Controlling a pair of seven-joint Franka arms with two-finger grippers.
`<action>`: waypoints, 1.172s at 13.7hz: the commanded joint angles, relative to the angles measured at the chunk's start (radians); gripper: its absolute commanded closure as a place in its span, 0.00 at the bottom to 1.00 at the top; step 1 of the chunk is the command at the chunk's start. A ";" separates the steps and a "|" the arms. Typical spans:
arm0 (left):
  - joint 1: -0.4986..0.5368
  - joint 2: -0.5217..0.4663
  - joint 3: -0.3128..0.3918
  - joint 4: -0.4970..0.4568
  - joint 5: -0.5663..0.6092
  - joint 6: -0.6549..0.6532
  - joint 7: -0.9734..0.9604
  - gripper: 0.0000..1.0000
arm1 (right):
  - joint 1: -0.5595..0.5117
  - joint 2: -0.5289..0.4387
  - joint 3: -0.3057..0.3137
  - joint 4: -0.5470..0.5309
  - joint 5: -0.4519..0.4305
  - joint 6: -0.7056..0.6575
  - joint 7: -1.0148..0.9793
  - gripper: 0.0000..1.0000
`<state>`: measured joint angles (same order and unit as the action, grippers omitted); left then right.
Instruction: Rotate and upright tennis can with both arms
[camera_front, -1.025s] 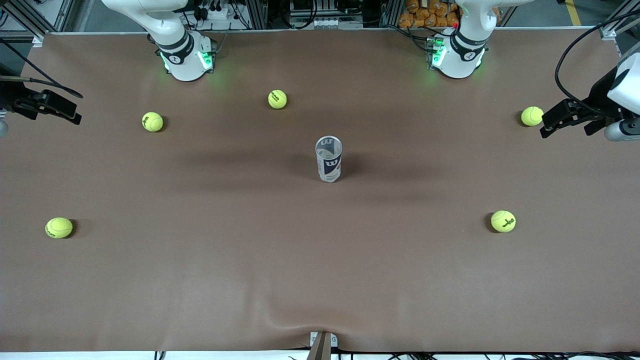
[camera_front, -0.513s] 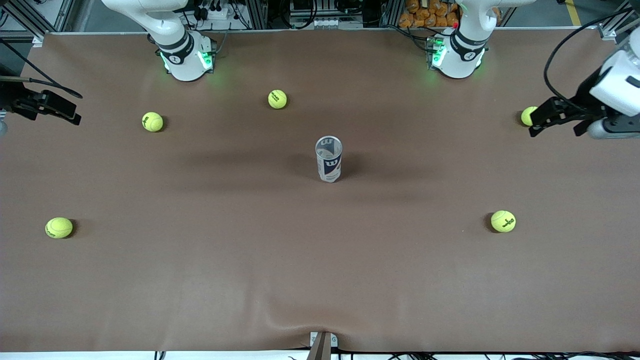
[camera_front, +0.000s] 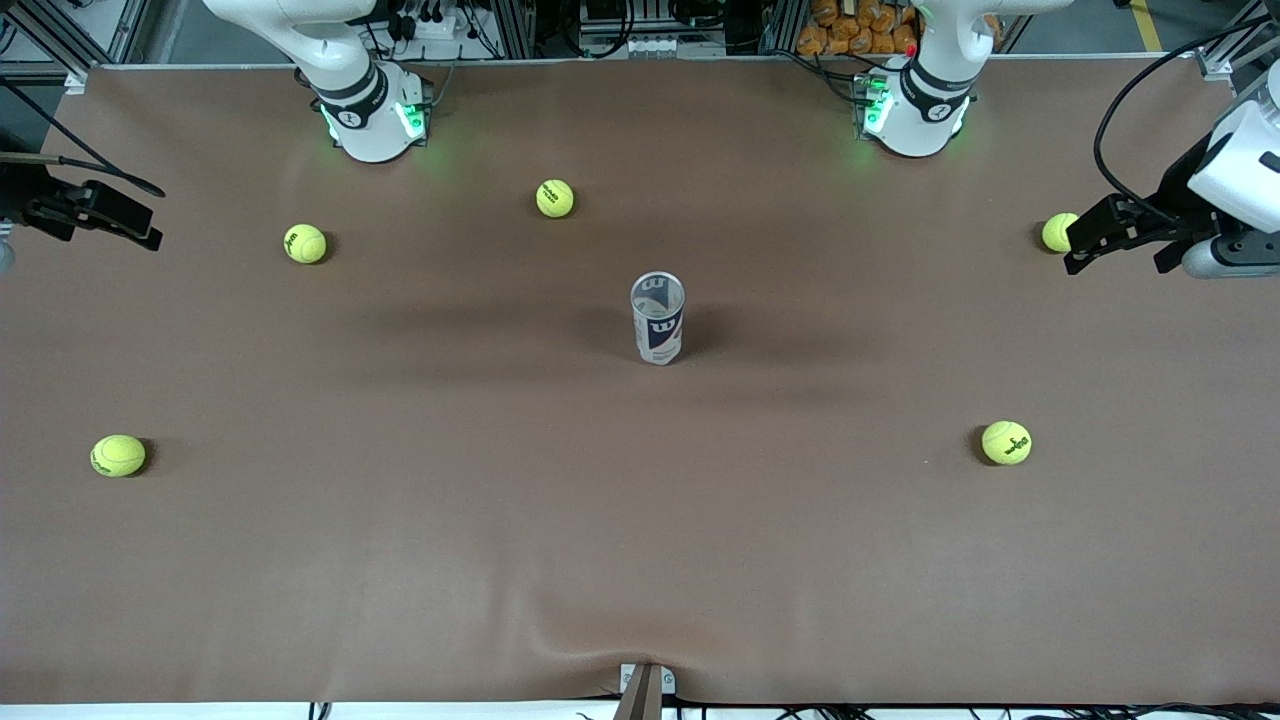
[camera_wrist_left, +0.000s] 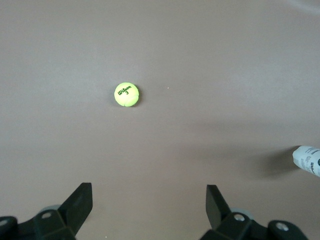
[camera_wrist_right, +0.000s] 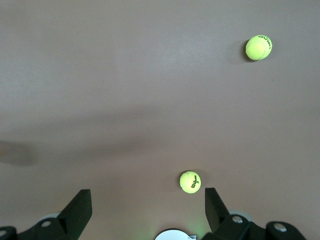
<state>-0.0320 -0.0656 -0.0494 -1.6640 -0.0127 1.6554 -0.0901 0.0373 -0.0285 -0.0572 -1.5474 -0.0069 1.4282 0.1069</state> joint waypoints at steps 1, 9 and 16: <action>0.024 -0.020 -0.006 -0.011 0.014 -0.011 0.029 0.00 | -0.008 0.004 0.005 0.013 0.007 0.004 -0.009 0.00; 0.020 -0.019 -0.014 -0.007 0.011 -0.026 -0.017 0.00 | -0.005 0.004 0.005 0.013 0.007 0.008 -0.007 0.00; 0.027 -0.022 -0.026 -0.007 0.007 -0.032 -0.023 0.00 | -0.005 0.004 0.005 0.013 0.007 0.020 -0.007 0.00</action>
<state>-0.0149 -0.0656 -0.0742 -1.6640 -0.0127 1.6382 -0.1136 0.0374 -0.0285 -0.0562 -1.5474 -0.0068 1.4420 0.1069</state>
